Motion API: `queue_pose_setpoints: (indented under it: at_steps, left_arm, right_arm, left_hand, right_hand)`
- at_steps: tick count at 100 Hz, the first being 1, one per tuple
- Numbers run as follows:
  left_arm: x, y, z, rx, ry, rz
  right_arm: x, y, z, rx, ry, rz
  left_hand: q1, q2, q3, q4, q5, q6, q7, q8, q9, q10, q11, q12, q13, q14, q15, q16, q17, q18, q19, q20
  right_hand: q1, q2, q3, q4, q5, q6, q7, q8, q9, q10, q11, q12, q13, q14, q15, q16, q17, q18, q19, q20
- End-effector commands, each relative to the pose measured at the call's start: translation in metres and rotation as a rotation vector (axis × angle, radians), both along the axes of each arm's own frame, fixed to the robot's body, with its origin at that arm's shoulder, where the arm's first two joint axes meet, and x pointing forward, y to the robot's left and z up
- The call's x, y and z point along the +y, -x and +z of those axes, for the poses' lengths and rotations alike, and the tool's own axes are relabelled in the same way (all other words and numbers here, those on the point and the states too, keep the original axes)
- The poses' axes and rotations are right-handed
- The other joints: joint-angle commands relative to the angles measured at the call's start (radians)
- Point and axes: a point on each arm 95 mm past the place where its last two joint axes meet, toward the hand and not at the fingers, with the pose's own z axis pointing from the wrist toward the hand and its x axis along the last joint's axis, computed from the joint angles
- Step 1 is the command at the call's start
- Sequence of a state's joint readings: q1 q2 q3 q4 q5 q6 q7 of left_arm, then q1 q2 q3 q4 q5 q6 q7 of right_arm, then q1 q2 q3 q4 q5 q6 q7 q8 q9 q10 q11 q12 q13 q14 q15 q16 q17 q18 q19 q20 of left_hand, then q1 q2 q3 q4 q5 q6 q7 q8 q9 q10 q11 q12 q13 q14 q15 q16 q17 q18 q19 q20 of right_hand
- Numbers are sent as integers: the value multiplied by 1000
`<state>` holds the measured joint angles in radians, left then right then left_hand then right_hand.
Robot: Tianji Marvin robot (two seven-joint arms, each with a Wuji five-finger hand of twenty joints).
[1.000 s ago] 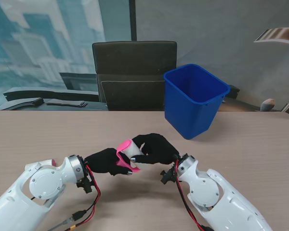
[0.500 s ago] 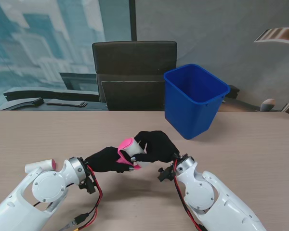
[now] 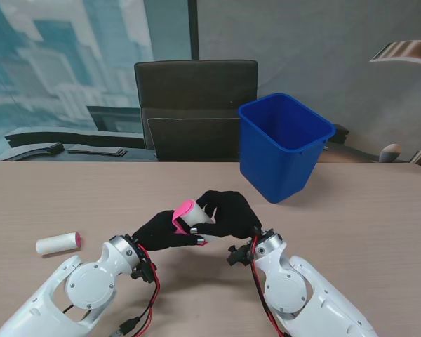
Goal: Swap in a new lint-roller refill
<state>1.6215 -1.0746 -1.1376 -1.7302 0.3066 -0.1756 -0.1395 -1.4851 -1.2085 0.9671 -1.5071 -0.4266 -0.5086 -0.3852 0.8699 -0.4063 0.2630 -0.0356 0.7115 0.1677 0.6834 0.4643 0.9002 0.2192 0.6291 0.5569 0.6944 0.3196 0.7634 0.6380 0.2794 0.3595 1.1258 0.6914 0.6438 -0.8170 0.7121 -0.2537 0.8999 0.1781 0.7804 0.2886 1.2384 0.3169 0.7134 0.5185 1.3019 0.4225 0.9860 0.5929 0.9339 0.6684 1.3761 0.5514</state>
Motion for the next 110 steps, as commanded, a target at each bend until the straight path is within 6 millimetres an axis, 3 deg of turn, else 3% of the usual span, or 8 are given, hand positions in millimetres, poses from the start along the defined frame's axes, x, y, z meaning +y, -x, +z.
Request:
queue_pose_setpoints:
  at_steps: [1, 14, 52, 72, 88, 96, 101, 110]
  left_arm:
    - [-7, 0, -1, 1, 14, 10]
    - [-9, 0, -2, -14, 22, 17]
    - [-14, 2, -3, -14, 19, 28]
    - [-15, 3, -4, -48, -28, 41]
    - [-13, 4, -3, -94, -69, 23]
    - [-14, 5, -3, -111, -79, 15]
    - [-14, 6, -2, -116, -80, 11]
    - [-15, 7, -1, -116, -76, 3]
  right_arm:
    - [9, 7, 2, -2, -18, 25]
    - [9, 7, 2, -5, -21, 20]
    - [11, 9, 2, 1, -31, 16]
    - [8, 10, 1, 19, -6, 36]
    - [3, 9, -1, 25, 72, 42]
    - [1, 9, -3, 21, 129, 42]
    - [1, 8, -4, 21, 157, 49]
    - [1, 7, -7, 19, 199, 56]
  left_hand:
    - [108, -11, 175, 38, 1, -32, 80, -43, 61, -13, 9, 16, 50, -15, 47, -13, 30, -15, 60, 12]
    - [115, -76, 361, 70, 8, -41, 126, -73, 133, -28, -69, 76, 77, -22, 64, -28, 52, -19, 90, -9]
    - [139, -143, 557, 177, 16, -34, 145, -74, 191, -28, -125, 184, 113, -3, 111, 6, 73, -20, 131, -8]
    - [135, -110, 581, 298, -16, -12, 135, -19, 154, -23, -21, 411, 115, 23, 275, 166, 72, -22, 196, 14]
    - [126, -95, 571, 345, -17, -2, 122, -11, 151, -18, 1, 440, 126, 16, 312, 206, 77, -19, 217, 27]
    - [124, -90, 568, 356, -17, 0, 119, -9, 150, -16, 7, 447, 129, 13, 325, 218, 82, -17, 225, 31]
    - [123, -86, 567, 362, -17, 5, 115, -10, 151, -15, 11, 450, 139, 10, 337, 225, 89, -17, 232, 34]
    - [119, -75, 562, 386, -15, 12, 105, -8, 149, -13, 29, 464, 149, 5, 370, 251, 98, -12, 254, 47]
  right_hand:
    - [184, 78, 316, 43, 110, -223, 251, 36, 57, -56, 40, 19, 15, -377, 8, -12, 22, -396, 20, -12]
    - [184, 77, 316, 45, 111, -223, 252, 34, 59, -58, 39, 20, 15, -377, 10, -13, 25, -397, 20, -13]
    - [182, 82, 313, 51, 109, -222, 254, 31, 58, -63, 35, 21, 13, -381, 9, -19, 26, -399, 18, -15]
    - [211, 100, 314, 66, 47, -231, 217, 57, -14, -82, 3, 5, 10, -368, -143, -83, -61, -426, -31, -18]
    - [134, 94, 216, 98, -138, -169, 106, 87, -260, -74, -50, -13, -159, -331, -392, -92, -253, -413, -119, 4]
    - [56, 120, 203, 128, -148, -134, -115, 208, -379, -67, -46, -53, -269, -315, -453, -94, -345, -408, -157, 16]
    - [4, 151, 205, 191, -142, -112, -277, 312, -446, -61, -61, -62, -342, -304, -477, -111, -406, -397, -181, 13]
    - [-18, 162, 191, 207, -200, -104, -333, 328, -531, -59, -82, -69, -447, -289, -507, -125, -491, -387, -214, 4]
